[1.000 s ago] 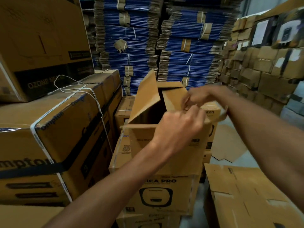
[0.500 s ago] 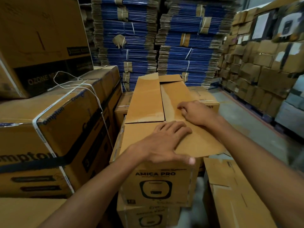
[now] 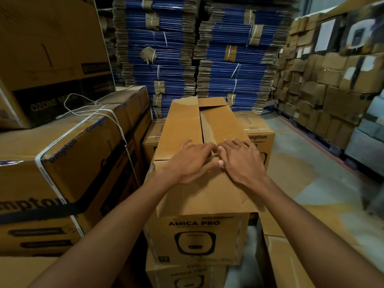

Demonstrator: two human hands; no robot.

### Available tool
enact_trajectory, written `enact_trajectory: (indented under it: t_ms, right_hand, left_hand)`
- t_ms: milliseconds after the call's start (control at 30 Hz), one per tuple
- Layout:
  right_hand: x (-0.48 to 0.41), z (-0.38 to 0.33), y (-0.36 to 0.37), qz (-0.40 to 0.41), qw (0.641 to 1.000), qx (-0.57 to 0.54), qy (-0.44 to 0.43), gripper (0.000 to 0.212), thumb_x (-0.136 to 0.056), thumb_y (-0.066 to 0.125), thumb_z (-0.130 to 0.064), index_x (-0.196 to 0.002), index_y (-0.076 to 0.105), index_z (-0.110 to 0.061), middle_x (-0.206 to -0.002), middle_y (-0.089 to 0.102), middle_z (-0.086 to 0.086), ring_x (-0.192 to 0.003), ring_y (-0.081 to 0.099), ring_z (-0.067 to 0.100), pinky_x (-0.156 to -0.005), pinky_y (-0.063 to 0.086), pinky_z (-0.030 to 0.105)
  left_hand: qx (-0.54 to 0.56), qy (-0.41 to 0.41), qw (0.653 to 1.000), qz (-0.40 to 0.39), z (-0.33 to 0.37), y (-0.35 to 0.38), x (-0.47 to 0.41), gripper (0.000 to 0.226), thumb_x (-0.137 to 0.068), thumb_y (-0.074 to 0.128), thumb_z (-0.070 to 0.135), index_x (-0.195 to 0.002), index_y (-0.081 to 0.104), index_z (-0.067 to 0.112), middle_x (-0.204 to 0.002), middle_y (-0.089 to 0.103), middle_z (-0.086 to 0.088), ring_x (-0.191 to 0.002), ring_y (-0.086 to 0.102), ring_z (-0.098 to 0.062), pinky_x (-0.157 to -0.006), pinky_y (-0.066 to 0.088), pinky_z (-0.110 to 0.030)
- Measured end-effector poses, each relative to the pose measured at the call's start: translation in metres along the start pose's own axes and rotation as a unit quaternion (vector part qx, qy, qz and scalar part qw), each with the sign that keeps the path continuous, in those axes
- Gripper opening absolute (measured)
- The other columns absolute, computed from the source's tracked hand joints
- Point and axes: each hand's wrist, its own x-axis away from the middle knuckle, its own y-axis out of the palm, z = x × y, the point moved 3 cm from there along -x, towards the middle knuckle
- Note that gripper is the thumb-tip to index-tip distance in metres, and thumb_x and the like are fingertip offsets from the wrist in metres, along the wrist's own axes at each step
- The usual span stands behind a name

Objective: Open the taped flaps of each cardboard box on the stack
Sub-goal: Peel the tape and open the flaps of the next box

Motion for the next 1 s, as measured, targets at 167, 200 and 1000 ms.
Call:
enact_trajectory:
  t_ms: [167,200,1000]
  right_hand:
    - [0.001,0.006,-0.003,0.020,1.000,-0.014,0.012,0.063,-0.104,0.009,-0.042,-0.126,0.066,-0.026,-0.131,0.068,-0.002,-0.128,0.056,0.020,-0.110,0.035,0.045]
    - [0.000,0.009,-0.002,0.023,0.999,-0.019,0.017,0.062,-0.104,0.011,-0.042,-0.127,0.067,-0.026,-0.132,0.067,-0.003,-0.129,0.056,0.020,-0.112,0.035,0.044]
    - [-0.007,0.100,-0.017,-0.095,0.987,-0.116,0.049,0.055,-0.104,0.030,-0.059,-0.147,0.050,-0.031,-0.153,0.050,0.000,-0.144,0.038,0.020,-0.119,0.016,0.046]
  left_hand:
    - [-0.263,-0.009,0.965,0.019,0.003,-0.050,-0.025,0.057,-0.103,0.028,0.061,-0.107,0.070,0.023,-0.109,0.066,0.002,-0.123,0.053,-0.018,-0.118,0.014,-0.056]
    - [-0.287,-0.038,0.956,0.056,-0.001,-0.065,-0.025,0.050,-0.103,0.033,0.057,-0.106,0.070,0.023,-0.113,0.068,0.002,-0.130,0.050,-0.019,-0.119,0.012,-0.059]
    - [-0.113,-0.098,0.976,-0.156,-0.071,-0.030,0.023,0.051,-0.101,0.056,0.034,-0.146,0.039,0.052,-0.155,0.038,0.000,-0.137,0.037,-0.027,-0.110,0.039,-0.053]
